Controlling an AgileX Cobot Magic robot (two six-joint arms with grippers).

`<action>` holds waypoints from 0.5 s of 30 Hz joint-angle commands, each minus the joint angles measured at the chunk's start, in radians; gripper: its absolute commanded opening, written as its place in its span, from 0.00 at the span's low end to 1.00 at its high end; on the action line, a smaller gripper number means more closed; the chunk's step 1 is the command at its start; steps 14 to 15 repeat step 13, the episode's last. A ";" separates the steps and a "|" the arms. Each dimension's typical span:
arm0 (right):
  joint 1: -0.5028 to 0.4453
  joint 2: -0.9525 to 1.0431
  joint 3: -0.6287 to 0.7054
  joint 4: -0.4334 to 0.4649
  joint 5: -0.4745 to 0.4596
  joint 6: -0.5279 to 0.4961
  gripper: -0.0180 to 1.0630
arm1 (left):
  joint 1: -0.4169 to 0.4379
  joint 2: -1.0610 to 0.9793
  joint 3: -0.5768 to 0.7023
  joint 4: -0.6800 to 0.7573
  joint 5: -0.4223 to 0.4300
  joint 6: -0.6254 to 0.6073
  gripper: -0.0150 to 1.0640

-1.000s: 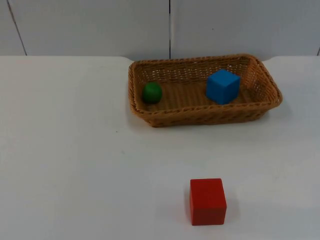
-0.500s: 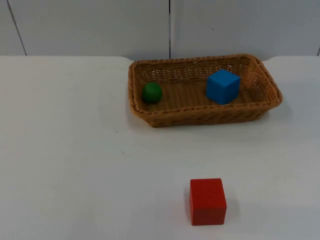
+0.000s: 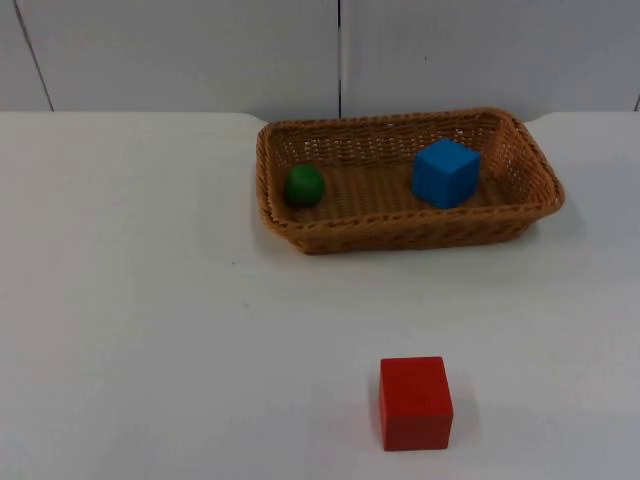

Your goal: Place all geometric objects except the red cube into the basket.

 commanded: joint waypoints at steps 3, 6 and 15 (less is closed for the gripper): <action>-0.005 -0.002 0.001 -0.003 -0.016 0.005 0.99 | 0.003 -0.003 0.032 -0.004 -0.107 -0.006 0.99; -0.005 -0.002 0.001 -0.003 -0.016 0.005 0.99 | 0.003 -0.003 0.032 -0.004 -0.107 -0.006 0.99; -0.005 -0.002 0.001 0.003 -0.016 0.005 0.99 | 0.003 -0.003 0.058 0.023 -0.068 -0.006 0.99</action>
